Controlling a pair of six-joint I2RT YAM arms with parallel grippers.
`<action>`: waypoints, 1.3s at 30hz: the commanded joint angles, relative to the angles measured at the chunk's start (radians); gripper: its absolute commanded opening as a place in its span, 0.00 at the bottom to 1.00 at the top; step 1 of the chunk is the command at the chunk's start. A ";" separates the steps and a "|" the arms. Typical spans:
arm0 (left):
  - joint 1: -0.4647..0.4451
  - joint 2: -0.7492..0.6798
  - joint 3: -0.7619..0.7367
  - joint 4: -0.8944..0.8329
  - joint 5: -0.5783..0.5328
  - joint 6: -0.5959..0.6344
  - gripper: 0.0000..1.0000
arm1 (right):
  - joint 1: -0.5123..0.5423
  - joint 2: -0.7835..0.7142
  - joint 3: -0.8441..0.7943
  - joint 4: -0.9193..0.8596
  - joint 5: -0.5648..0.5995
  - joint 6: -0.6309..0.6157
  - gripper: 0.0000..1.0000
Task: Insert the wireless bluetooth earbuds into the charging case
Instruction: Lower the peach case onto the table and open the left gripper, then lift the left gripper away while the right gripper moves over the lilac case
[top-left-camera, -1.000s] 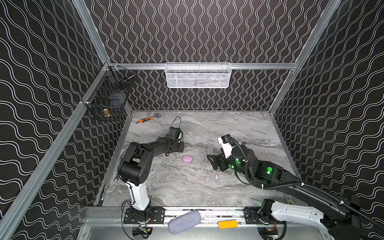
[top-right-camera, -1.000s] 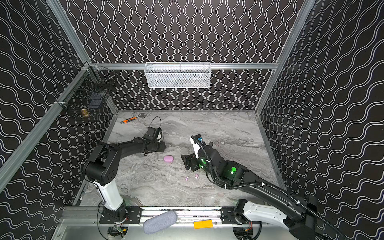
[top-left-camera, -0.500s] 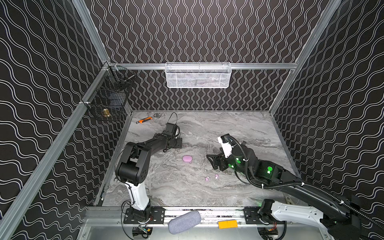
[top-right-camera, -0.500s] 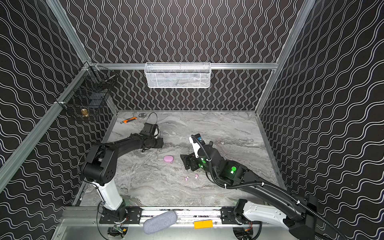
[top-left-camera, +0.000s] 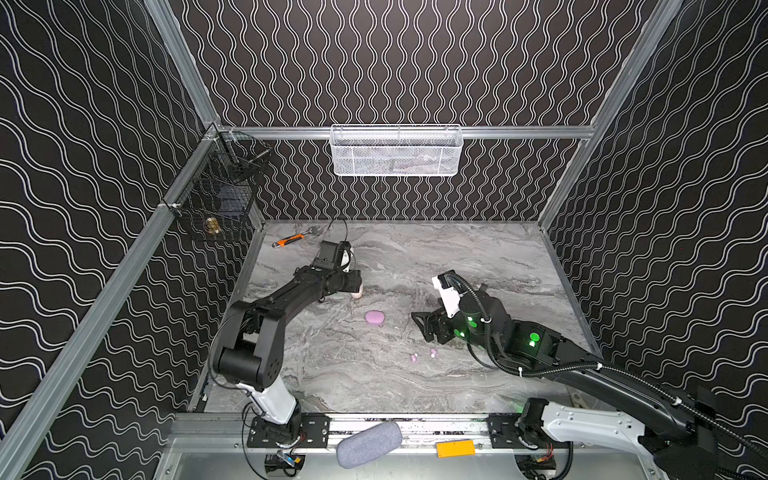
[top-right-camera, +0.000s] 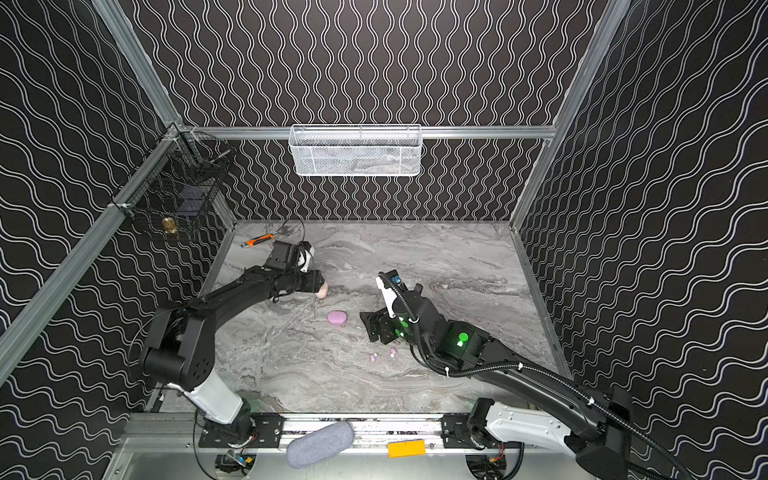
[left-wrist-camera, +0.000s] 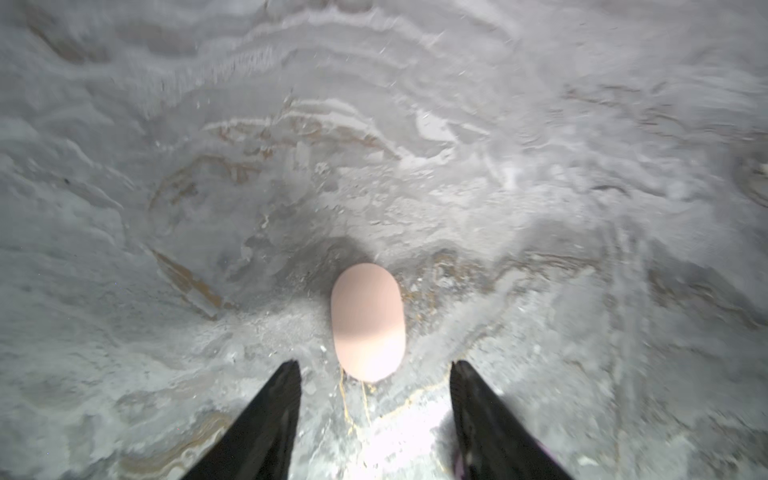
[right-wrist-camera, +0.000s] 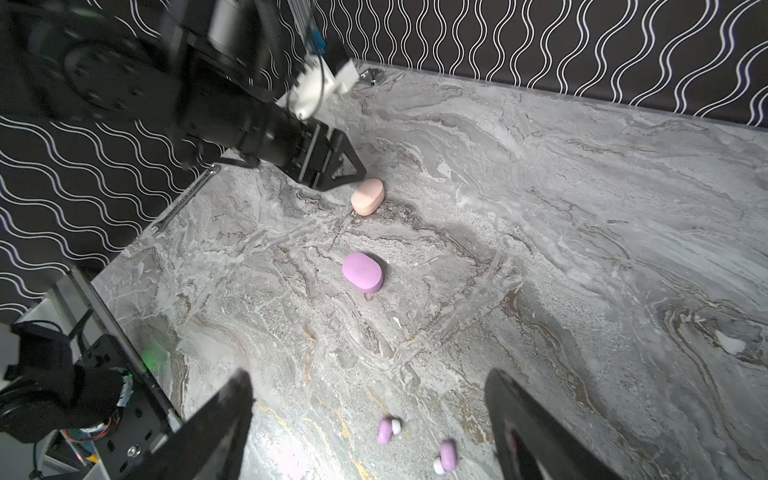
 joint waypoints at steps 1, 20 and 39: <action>0.007 -0.088 -0.021 0.070 0.057 0.055 0.61 | -0.001 0.034 0.021 0.018 0.005 -0.007 0.89; 0.406 -0.440 -0.098 -0.082 0.534 0.563 0.63 | -0.098 0.519 0.230 0.037 -0.098 -0.094 0.97; 0.476 -0.507 -0.229 -0.207 0.770 0.776 0.65 | -0.134 0.947 0.474 0.030 -0.316 -0.248 0.87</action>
